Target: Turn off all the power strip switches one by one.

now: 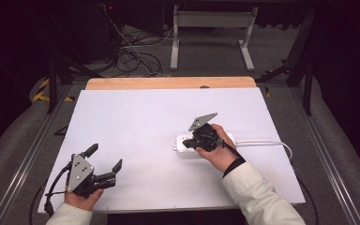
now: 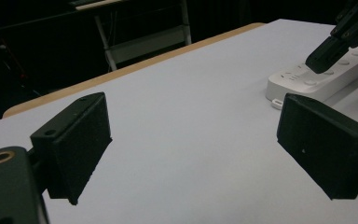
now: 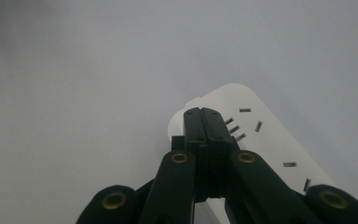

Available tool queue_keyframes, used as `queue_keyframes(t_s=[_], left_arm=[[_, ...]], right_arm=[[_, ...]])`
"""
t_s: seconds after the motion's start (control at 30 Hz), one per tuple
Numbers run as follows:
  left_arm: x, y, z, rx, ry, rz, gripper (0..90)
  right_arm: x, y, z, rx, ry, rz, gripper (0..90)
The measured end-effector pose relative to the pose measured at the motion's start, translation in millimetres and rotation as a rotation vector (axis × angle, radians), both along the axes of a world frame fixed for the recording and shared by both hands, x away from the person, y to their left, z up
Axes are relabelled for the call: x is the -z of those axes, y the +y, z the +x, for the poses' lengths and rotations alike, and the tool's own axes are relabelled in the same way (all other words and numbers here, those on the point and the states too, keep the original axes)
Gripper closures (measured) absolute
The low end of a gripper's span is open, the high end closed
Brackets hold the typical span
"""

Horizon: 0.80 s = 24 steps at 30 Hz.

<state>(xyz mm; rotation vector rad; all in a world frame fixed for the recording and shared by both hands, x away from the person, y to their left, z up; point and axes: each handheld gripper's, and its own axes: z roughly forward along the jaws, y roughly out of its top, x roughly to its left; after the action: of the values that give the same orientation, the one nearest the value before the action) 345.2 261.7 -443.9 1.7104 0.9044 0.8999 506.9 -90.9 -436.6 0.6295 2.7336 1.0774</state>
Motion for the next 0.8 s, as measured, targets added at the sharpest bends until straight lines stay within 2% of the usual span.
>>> queue_keyframes(t_s=[0.57,0.8], left_arm=[[-0.2,-0.2,-0.4,0.004,-0.001,-0.001,10.4],[-0.5,-0.8,-0.2,0.008,0.019,0.004,10.9]], right_arm=[[9.3,6.3,3.2,0.012,0.000,-0.049,90.0],[11.1,7.5,1.2,0.017,-0.026,-0.070,90.0]])
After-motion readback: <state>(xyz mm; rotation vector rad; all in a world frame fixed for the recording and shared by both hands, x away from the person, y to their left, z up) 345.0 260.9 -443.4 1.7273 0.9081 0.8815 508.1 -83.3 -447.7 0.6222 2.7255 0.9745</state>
